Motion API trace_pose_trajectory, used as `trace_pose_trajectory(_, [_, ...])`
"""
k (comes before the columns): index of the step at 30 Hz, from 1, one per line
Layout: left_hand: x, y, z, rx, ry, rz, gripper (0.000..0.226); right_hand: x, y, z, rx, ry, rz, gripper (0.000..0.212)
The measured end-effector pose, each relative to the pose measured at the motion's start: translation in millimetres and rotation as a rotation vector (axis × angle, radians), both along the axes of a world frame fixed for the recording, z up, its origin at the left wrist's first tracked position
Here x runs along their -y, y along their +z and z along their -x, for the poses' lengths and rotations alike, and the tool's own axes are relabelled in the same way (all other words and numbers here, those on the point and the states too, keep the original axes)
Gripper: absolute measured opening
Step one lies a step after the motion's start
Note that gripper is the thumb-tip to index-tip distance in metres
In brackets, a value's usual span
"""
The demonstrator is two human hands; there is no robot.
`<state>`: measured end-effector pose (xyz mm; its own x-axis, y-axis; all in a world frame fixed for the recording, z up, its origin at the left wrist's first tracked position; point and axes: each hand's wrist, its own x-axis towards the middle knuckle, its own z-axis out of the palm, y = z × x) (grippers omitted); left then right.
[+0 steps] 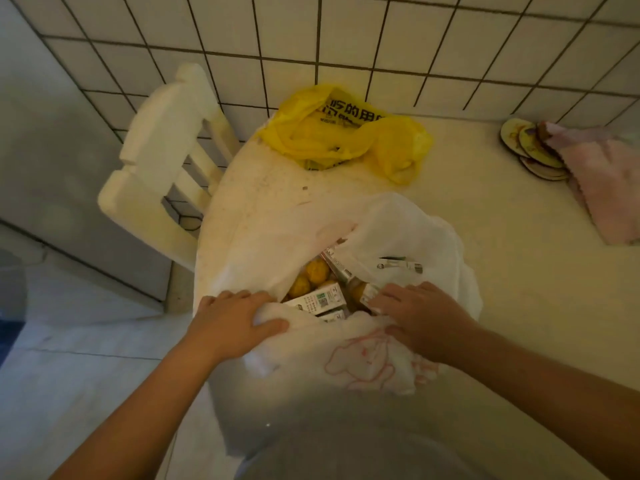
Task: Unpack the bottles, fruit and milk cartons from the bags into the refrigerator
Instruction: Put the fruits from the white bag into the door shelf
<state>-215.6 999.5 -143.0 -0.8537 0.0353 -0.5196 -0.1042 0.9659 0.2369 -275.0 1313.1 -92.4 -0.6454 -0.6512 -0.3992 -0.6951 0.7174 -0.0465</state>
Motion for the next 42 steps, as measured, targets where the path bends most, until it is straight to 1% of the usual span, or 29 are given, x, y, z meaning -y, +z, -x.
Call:
trace_pose_trajectory(1, [2.5, -2.8, -3.1, -0.004, 0.02, -0.045, 0.055, -3.0, -3.5, -3.1, -0.029, -0.017, 0.011, 0.038])
trace_pose_trajectory(3, [9.6, -6.4, -7.5, -0.041, 0.058, -0.142, 0.031, -8.7, -11.9, -8.7, -0.086, -0.047, 0.023, 0.034])
trace_pose_trajectory(4, [13.6, -6.5, -8.8, -0.078, 0.068, -0.165, 0.016, -11.4, -16.9, -11.7, -0.106, -0.057, 0.011, 0.03])
trace_pose_trajectory(5, [17.3, -5.5, -10.4, -0.112, 0.074, -0.171, 0.007, -14.3, -20.5, -14.2, -0.134, -0.056, 0.0, 0.026])
trace_pose_trajectory(7, [23.2, -1.9, -15.2, -0.165, 0.082, -0.141, 0.013, -16.8, -19.7, -18.9, -0.194, -0.049, 0.028, 0.024])
trace_pose_trajectory(9, [29.9, -2.5, -22.2, -0.155, 0.094, -0.059, 0.008, -14.8, -11.8, -24.7, -0.224, -0.028, 0.096, 0.025])
trace_pose_trajectory(12, [34.6, -11.4, -36.4, -0.068, 0.113, 0.035, 0.006, -10.4, 2.6, -36.2, -0.122, 0.01, 0.142, 0.014])
trace_pose_trajectory(13, [32.8, -15.1, -40.5, -0.063, 0.115, 0.049, 0.007, -9.7, 4.0, -40.1, -0.07, 0.026, 0.102, 0.018])
trace_pose_trajectory(16, [18.1, -23.1, -45.6, -0.061, 0.095, 0.097, 0.012, -6.8, 3.9, -51.3, 0.061, 0.08, -0.047, 0.039])
trace_pose_trajectory(17, [12.4, -25.1, -45.8, -0.055, 0.084, 0.114, 0.014, -5.4, 2.1, -52.5, 0.085, 0.09, -0.078, 0.043])
trace_pose_trajectory(19, [4.2, -30.5, -46.7, -0.024, 0.069, 0.127, 0.02, -2.4, -0.7, -51.2, 0.124, 0.089, -0.129, 0.042])
trace_pose_trajectory(21, [1.3, -34.0, -50.0, 0.044, 0.068, 0.102, 0.025, 1.6, 0.9, -49.5, 0.15, 0.089, -0.188, 0.041])
trace_pose_trajectory(22, [0.9, -33.2, -52.0, 0.074, 0.076, 0.076, 0.028, 4.8, 4.5, -49.3, 0.153, 0.085, -0.199, 0.046])
trace_pose_trajectory(23, [1.3, -31.4, -53.3, 0.085, 0.093, 0.049, 0.03, 9.0, 8.6, -49.4, 0.143, 0.07, -0.174, 0.054])
trace_pose_trajectory(24, [1.5, -28.4, -53.1, 0.056, 0.122, 0.017, 0.033, 14.6, 13.4, -48.8, 0.11, 0.05, -0.098, 0.057])
trace_pose_trajectory(25, [2.1, -25.1, -50.3, -0.027, 0.168, -0.027, 0.034, 21.7, 17.6, -47.4, 0.064, 0.029, 0.014, 0.054])
trace_pose_trajectory(27, [2.8, -21.4, -37.9, -0.274, 0.313, -0.175, 0.031, 41.1, 17.0, -40.4, -0.012, 0.019, 0.232, 0.044])
trace_pose_trajectory(28, [1.9, -20.9, -28.4, -0.354, 0.384, -0.262, 0.027, 52.8, 12.9, -35.6, -0.028, 0.034, 0.28, 0.044])
trace_pose_trajectory(29, [0.5, -22.0, -17.4, -0.38, 0.442, -0.335, 0.022, 64.3, 5.4, -29.6, -0.029, 0.052, 0.276, 0.047])
trace_pose_trajectory(30, [-2.4, -23.6, -5.3, -0.347, 0.495, -0.385, 0.022, 76.0, -3.3, -23.7, -0.013, 0.064, 0.231, 0.054])
trace_pose_trajectory(31, [-6.5, -25.4, 6.5, -0.269, 0.547, -0.409, 0.031, 86.7, -12.7, -18.6, 0.014, 0.075, 0.165, 0.062])
trace_pose_trajectory(32, [-10.5, -28.4, 16.8, -0.174, 0.591, -0.402, 0.039, 96.1, -20.6, -14.1, 0.04, 0.086, 0.1, 0.069])
trace_pose_trajectory(33, [-13.6, -31.8, 25.0, -0.089, 0.619, -0.379, 0.044, 103.1, -27.2, -9.8, 0.05, 0.097, 0.051, 0.076])
trace_pose_trajectory(35, [-16.0, -38.1, 34.7, -0.007, 0.645, -0.375, 0.045, 109.7, -34.7, -2.9, 0.05, 0.106, 0.008, 0.084])
trace_pose_trajectory(37, [-10.0, -42.2, 38.6, -0.037, 0.642, -0.399, 0.041, 109.5, -36.6, 0.6, 0.049, 0.115, 0.002, 0.085])
trace_pose_trajectory(40, [2.2, -44.1, 39.4, -0.188, 0.607, -0.365, 0.025, 106.7, -37.1, 0.9, 0.05, 0.132, -0.003, 0.083])
trace_pose_trajectory(42, [7.2, -47.2, 38.8, -0.256, 0.634, -0.348, 0.021, 105.4, -37.5, -0.6, 0.038, 0.146, 0.003, 0.083])
